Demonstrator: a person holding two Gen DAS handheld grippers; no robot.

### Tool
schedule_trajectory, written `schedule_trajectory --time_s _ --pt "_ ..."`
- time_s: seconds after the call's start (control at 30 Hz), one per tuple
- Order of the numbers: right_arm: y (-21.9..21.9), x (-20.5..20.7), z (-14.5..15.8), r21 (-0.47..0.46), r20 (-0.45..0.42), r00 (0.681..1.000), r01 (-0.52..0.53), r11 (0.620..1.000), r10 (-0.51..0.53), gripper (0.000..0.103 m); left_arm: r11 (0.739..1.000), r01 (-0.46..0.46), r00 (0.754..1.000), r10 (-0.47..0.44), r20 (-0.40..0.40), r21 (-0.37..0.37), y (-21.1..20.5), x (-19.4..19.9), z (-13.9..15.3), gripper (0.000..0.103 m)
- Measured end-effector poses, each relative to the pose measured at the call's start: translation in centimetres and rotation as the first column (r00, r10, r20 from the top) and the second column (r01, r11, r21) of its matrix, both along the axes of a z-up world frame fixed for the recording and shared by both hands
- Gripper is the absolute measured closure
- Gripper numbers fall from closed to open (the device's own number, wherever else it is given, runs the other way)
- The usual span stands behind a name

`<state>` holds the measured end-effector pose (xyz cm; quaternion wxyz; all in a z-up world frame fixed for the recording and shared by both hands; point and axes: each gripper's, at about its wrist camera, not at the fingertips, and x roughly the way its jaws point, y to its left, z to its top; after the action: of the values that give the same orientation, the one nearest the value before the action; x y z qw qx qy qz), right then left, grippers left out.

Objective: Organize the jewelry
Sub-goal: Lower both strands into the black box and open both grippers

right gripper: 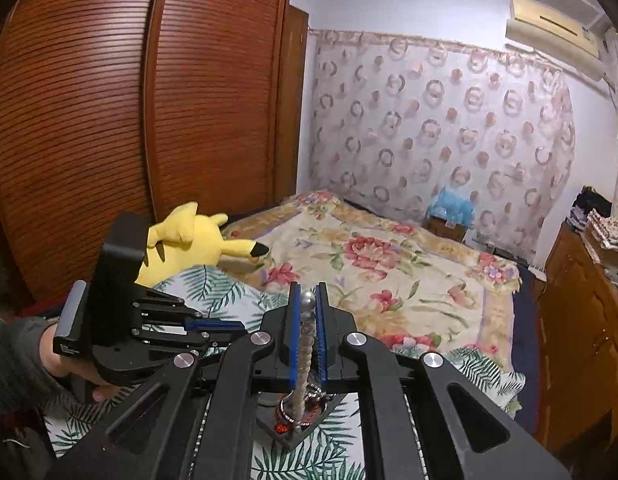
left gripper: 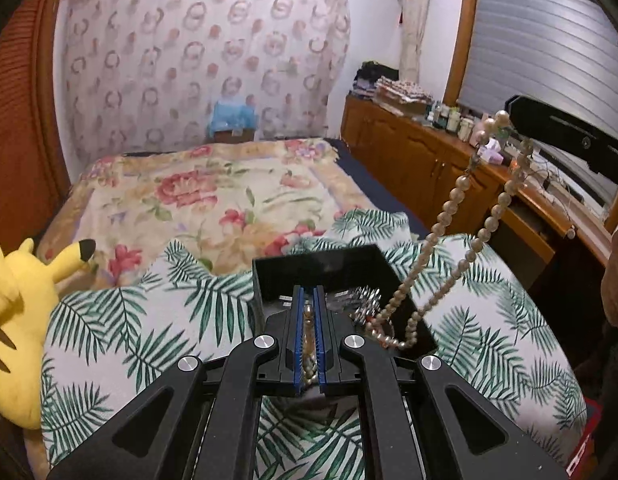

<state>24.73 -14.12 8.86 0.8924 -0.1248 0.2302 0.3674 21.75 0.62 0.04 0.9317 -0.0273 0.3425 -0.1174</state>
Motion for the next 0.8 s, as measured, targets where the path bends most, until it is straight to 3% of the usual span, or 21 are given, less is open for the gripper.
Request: schedule_trajectory --time_s 0.6,0.73,0.8 --pt "2.4 1.9 -10.4 -0.074 -0.214 0.976 0.008 0.997 -0.024 0.095 1.0 -0.015 0.999 0.016 -0.047 0.017 0.3 -0.3 -2.4 0.097" --pt "2.4 1.7 -11.2 -0.069 -0.235 0.972 0.017 0.997 -0.032 0.094 0.999 -0.028 0.998 0.03 -0.049 0.026 0.8 -1.2 -3.0 0.082" --pt "2.4 1.6 -11.3 -0.07 -0.235 0.971 0.024 0.997 -0.04 0.094 0.999 -0.035 0.998 0.036 -0.053 0.03 1.0 -1.8 -3.2 0.08"
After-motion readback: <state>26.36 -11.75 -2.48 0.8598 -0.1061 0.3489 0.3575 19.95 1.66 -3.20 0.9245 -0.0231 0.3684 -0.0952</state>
